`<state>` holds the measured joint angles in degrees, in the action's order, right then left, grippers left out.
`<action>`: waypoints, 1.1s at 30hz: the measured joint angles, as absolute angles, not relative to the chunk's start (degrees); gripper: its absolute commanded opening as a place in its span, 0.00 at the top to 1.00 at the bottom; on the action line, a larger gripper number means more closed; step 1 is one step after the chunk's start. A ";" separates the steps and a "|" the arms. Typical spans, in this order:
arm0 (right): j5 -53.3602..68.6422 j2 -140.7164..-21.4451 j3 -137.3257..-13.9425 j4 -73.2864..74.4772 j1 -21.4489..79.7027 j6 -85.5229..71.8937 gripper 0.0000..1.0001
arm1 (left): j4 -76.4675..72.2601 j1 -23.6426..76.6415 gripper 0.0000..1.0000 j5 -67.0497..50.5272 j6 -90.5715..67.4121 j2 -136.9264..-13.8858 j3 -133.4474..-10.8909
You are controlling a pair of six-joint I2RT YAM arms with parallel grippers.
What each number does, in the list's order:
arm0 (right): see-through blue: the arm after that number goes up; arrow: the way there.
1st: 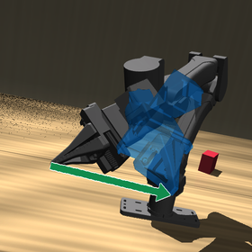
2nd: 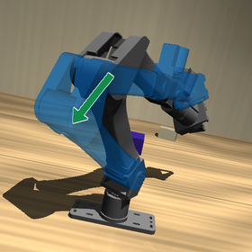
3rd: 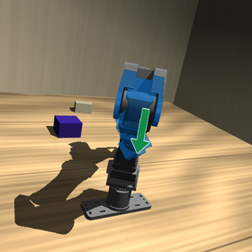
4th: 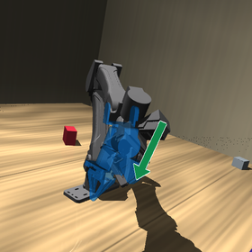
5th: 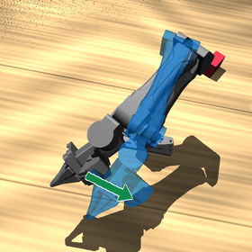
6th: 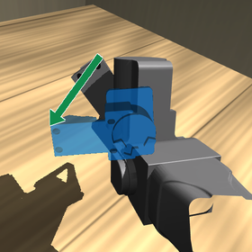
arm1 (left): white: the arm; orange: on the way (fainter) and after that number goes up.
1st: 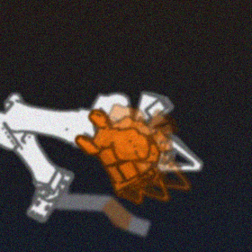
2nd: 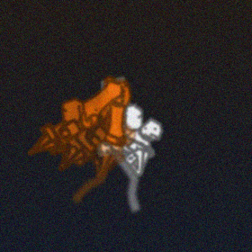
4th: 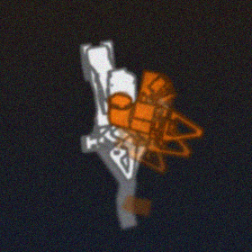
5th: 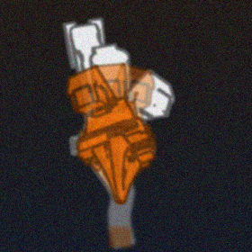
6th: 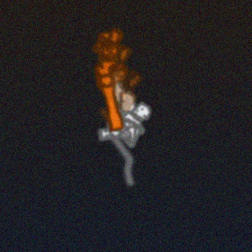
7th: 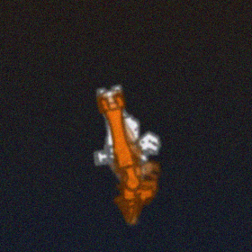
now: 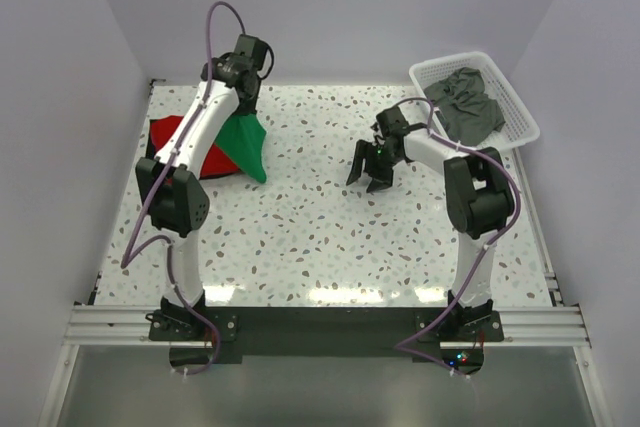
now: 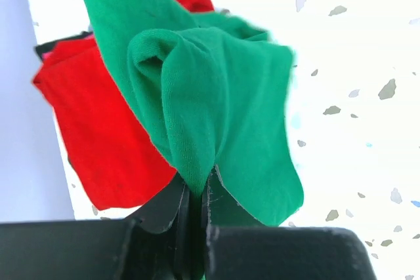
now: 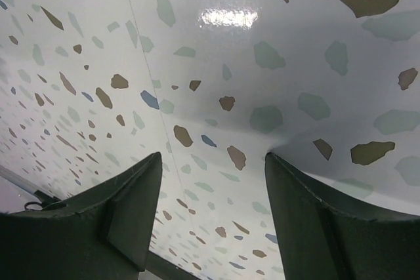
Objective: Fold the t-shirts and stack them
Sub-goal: Neatly place the folded tshirt to the corner
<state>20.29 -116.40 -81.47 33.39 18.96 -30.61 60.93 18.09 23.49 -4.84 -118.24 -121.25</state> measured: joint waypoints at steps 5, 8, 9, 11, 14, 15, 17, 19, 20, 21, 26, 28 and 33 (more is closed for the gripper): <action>20.25 -115.85 -80.73 33.34 18.96 -30.61 0.33 | 60.88 17.61 1.00 23.64 -4.80 -115.44 -122.30; 20.25 -115.50 -80.18 33.36 18.96 -30.59 0.33 | 60.66 17.56 1.00 23.59 -4.78 -114.72 -122.76; 20.23 -115.39 -80.07 33.41 18.96 -30.61 0.33 | 60.69 17.52 1.00 23.57 -4.73 -114.63 -122.96; 20.21 -115.13 -79.88 33.39 18.96 -30.59 0.33 | 60.60 17.37 1.00 23.33 -4.69 -114.63 -123.37; 20.18 -114.98 -79.72 33.41 18.96 -30.59 0.33 | 60.38 16.80 1.00 23.05 -4.60 -114.61 -123.66; 20.18 -114.98 -79.72 33.39 18.96 -30.59 0.33 | 60.31 16.49 1.00 22.87 -4.34 -114.54 -123.66; 20.18 -114.98 -79.66 33.39 18.96 -30.61 0.33 | 60.18 15.70 1.00 22.35 -3.84 -114.43 -123.66; 20.18 -114.98 -79.57 33.36 18.96 -30.61 0.33 | 59.86 14.66 1.00 21.78 -3.51 -114.32 -123.66; 20.18 -114.98 -79.46 33.36 18.96 -30.61 0.33 | 59.59 13.98 1.00 21.37 -3.33 -114.28 -123.66; 20.21 -114.98 -79.35 33.36 18.96 -30.63 0.33 | 59.42 13.58 1.00 21.21 -3.27 -114.26 -123.66; 20.18 -114.24 -78.54 33.30 18.96 -30.63 0.33 | 58.61 11.79 1.00 20.56 -2.26 -114.21 -123.66; 20.18 -113.93 -78.17 33.34 18.96 -30.63 0.33 | 58.00 11.38 1.00 20.36 -1.87 -114.21 -123.61; 20.18 -113.47 -77.38 33.21 18.96 -30.65 0.33 | 56.03 9.96 1.00 20.05 -0.14 -114.21 -122.30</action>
